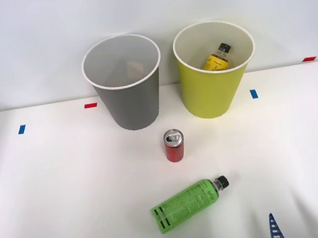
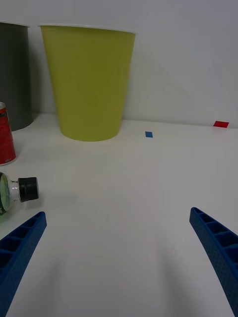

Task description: Put cans in the gray bin, plastic bottles in the light green bin

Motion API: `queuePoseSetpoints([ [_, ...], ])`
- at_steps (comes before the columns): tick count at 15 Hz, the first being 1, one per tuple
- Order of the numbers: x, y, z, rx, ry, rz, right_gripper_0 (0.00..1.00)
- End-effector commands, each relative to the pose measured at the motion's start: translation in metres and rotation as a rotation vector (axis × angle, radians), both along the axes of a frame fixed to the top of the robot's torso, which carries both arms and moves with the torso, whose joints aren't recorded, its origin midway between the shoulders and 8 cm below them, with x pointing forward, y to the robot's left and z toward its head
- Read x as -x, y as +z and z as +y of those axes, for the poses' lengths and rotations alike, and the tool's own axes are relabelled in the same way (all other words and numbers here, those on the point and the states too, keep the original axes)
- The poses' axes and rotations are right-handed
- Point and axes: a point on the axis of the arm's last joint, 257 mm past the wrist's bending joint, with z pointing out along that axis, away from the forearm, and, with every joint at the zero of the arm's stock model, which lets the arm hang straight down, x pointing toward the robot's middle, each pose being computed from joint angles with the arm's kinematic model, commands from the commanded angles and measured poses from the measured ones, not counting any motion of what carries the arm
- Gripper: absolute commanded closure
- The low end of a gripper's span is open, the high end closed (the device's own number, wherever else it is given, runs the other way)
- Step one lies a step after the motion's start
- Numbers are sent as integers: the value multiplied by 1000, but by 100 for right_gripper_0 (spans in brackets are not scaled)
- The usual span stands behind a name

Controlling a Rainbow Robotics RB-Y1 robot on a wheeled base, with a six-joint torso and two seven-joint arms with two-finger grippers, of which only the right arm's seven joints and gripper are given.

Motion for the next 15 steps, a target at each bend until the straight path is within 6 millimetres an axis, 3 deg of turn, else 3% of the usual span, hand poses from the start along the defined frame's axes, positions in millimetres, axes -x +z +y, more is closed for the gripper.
queuePoseSetpoints([
  [1, 0, 0, 0, 0, 0, 0, 0],
  [15, 0, 0, 0, 0, 0, 0, 0],
])
